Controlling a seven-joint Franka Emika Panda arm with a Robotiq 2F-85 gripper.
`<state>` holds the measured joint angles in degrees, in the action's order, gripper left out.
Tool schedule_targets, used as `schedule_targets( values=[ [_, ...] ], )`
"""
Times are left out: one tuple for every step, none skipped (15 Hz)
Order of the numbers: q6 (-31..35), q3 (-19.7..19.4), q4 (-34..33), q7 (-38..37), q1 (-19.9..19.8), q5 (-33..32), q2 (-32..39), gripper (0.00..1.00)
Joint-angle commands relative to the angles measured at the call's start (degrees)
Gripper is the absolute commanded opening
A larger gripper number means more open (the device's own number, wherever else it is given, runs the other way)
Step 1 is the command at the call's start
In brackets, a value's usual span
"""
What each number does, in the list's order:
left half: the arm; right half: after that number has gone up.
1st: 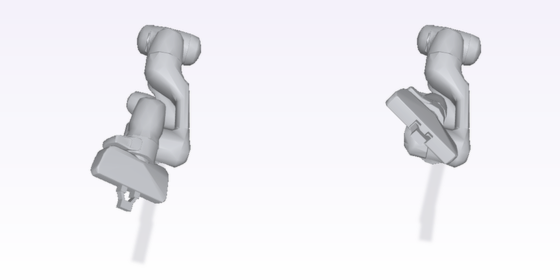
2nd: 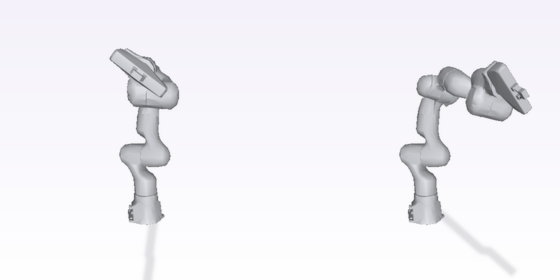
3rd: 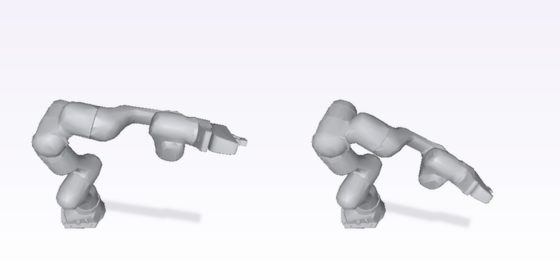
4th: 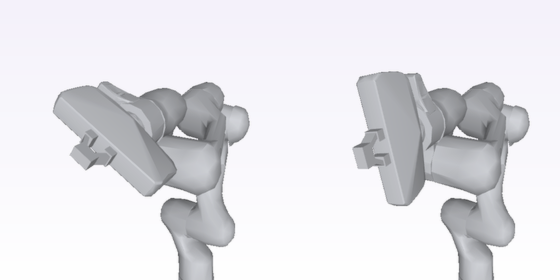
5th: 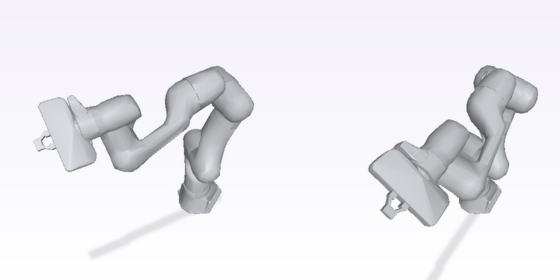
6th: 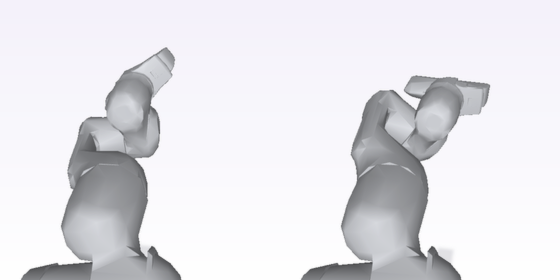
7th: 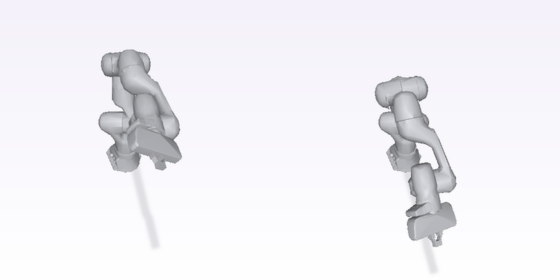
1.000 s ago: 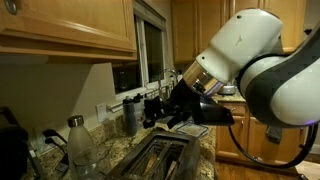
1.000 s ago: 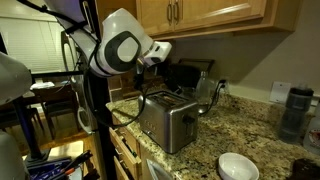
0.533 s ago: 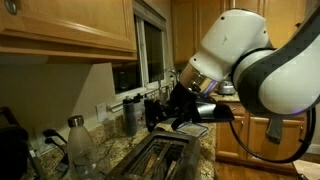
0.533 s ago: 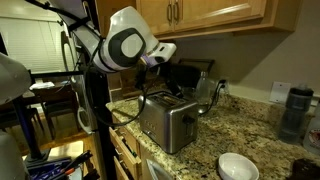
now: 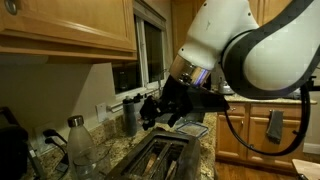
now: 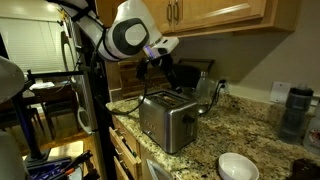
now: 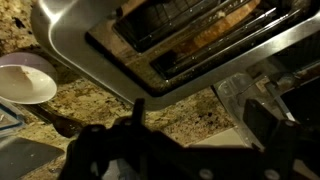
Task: Put two slices of bread in the toaster
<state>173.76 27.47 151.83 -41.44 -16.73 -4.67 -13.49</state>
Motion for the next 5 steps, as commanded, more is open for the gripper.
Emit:
schedule_targets(
  values=[
    [-0.5, -0.5, -0.3, 0.4, 0.6, 0.3, -0.1, 1.00],
    [-0.7, -0.7, -0.4, 0.5, 1.0, 0.4, -0.2, 1.00],
    [-0.7, -0.8, -0.4, 0.6, 1.0, 0.4, -0.2, 1.00],
    [-0.7, -0.9, -0.4, 0.7, 1.0, 0.4, -0.2, 1.00],
    [-0.7, -0.9, -0.4, 0.7, 1.0, 0.4, -0.2, 1.00]
  ],
)
